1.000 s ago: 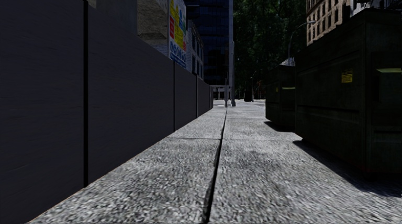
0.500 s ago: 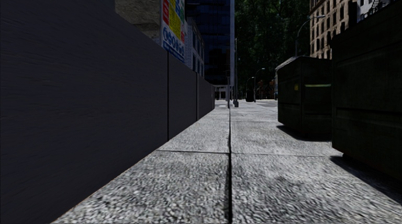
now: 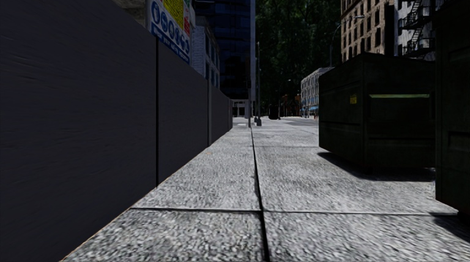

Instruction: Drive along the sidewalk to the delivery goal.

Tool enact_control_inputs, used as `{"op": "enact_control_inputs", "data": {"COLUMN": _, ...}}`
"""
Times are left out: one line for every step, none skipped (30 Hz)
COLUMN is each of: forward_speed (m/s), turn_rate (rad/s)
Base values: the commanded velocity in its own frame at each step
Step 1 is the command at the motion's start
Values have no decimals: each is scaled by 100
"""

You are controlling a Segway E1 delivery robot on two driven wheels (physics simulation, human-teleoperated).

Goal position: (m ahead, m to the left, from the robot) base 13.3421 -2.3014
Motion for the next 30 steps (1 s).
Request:
{"op": "enact_control_inputs", "data": {"forward_speed": 200, "turn_rate": 0}}
{"op": "enact_control_inputs", "data": {"forward_speed": 200, "turn_rate": 0}}
{"op": "enact_control_inputs", "data": {"forward_speed": 200, "turn_rate": 0}}
{"op": "enact_control_inputs", "data": {"forward_speed": 200, "turn_rate": 0}}
{"op": "enact_control_inputs", "data": {"forward_speed": 200, "turn_rate": 0}}
{"op": "enact_control_inputs", "data": {"forward_speed": 200, "turn_rate": 0}}
{"op": "enact_control_inputs", "data": {"forward_speed": 200, "turn_rate": 0}}
{"op": "enact_control_inputs", "data": {"forward_speed": 200, "turn_rate": 0}}
{"op": "enact_control_inputs", "data": {"forward_speed": 200, "turn_rate": 0}}
{"op": "enact_control_inputs", "data": {"forward_speed": 200, "turn_rate": 0}}
{"op": "enact_control_inputs", "data": {"forward_speed": 200, "turn_rate": 0}}
{"op": "enact_control_inputs", "data": {"forward_speed": 200, "turn_rate": 0}}
{"op": "enact_control_inputs", "data": {"forward_speed": 200, "turn_rate": 0}}
{"op": "enact_control_inputs", "data": {"forward_speed": 200, "turn_rate": 0}}
{"op": "enact_control_inputs", "data": {"forward_speed": 200, "turn_rate": 0}}
{"op": "enact_control_inputs", "data": {"forward_speed": 200, "turn_rate": 0}}
{"op": "enact_control_inputs", "data": {"forward_speed": 200, "turn_rate": -2}}
{"op": "enact_control_inputs", "data": {"forward_speed": 200, "turn_rate": -27}}
{"op": "enact_control_inputs", "data": {"forward_speed": 200, "turn_rate": -40}}
{"op": "enact_control_inputs", "data": {"forward_speed": 200, "turn_rate": -40}}
{"op": "enact_control_inputs", "data": {"forward_speed": 200, "turn_rate": -43}}
{"op": "enact_control_inputs", "data": {"forward_speed": 200, "turn_rate": -44}}
{"op": "enact_control_inputs", "data": {"forward_speed": 200, "turn_rate": -44}}
{"op": "enact_control_inputs", "data": {"forward_speed": 200, "turn_rate": -44}}
{"op": "enact_control_inputs", "data": {"forward_speed": 200, "turn_rate": -44}}
{"op": "enact_control_inputs", "data": {"forward_speed": 200, "turn_rate": -44}}
{"op": "enact_control_inputs", "data": {"forward_speed": 200, "turn_rate": -32}}
{"op": "enact_control_inputs", "data": {"forward_speed": 200, "turn_rate": -32}}
{"op": "enact_control_inputs", "data": {"forward_speed": 200, "turn_rate": 0}}
{"op": "enact_control_inputs", "data": {"forward_speed": 200, "turn_rate": 0}}
